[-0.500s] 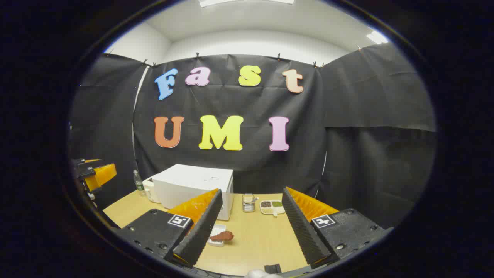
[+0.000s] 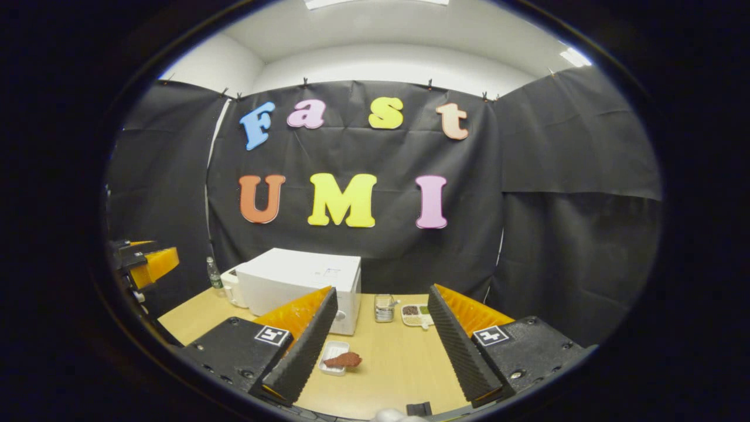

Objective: Open the microwave oven with the left hand, put the food in, and close the microwave oven.

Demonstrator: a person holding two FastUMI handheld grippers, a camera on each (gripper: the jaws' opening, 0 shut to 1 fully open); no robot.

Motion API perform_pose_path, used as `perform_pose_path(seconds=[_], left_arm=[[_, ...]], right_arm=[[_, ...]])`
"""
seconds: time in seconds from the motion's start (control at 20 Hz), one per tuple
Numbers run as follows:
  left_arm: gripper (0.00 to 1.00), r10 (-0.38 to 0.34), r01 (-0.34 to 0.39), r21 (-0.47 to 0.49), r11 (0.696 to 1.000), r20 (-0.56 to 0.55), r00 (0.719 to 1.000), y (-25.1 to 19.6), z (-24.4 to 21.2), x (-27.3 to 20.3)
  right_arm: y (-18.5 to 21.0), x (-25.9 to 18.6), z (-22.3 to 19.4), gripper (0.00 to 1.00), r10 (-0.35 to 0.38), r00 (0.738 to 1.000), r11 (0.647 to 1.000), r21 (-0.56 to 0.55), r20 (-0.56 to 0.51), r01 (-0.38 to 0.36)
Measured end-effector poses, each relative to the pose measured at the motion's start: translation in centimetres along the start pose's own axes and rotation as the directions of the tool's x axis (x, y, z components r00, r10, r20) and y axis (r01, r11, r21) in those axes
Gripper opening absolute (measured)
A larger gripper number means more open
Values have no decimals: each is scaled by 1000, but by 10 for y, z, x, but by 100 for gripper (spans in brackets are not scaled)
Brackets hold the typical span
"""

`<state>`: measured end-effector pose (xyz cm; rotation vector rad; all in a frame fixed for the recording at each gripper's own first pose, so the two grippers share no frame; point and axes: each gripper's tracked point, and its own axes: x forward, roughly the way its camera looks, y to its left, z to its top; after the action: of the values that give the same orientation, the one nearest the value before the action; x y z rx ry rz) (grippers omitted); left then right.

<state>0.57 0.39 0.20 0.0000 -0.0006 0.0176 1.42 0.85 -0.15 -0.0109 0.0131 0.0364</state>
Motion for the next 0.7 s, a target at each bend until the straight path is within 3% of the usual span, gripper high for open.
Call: perform_pose_path(seconds=[0.1,0.15,0.5,0.7], left_arm=[[82,0,0,8,1000,0,1000,-3,0,7],[93,2,-2,11,1000,4,1000,-3,-1,8],[93,-13,12,30,999,15,1000,-31,-33,48],[93,-74,75,42,996,-21,997,-76,-83,85]], right_arm=[[-5,2,3,99,-1,1000,1000,0,1,1],[-5,4,4,99,2,1000,1000,3,4,-2],[-32,17,18,99,-8,1000,1000,4,21,8],[-50,28,21,99,-8,1000,1000,3,7,8]])
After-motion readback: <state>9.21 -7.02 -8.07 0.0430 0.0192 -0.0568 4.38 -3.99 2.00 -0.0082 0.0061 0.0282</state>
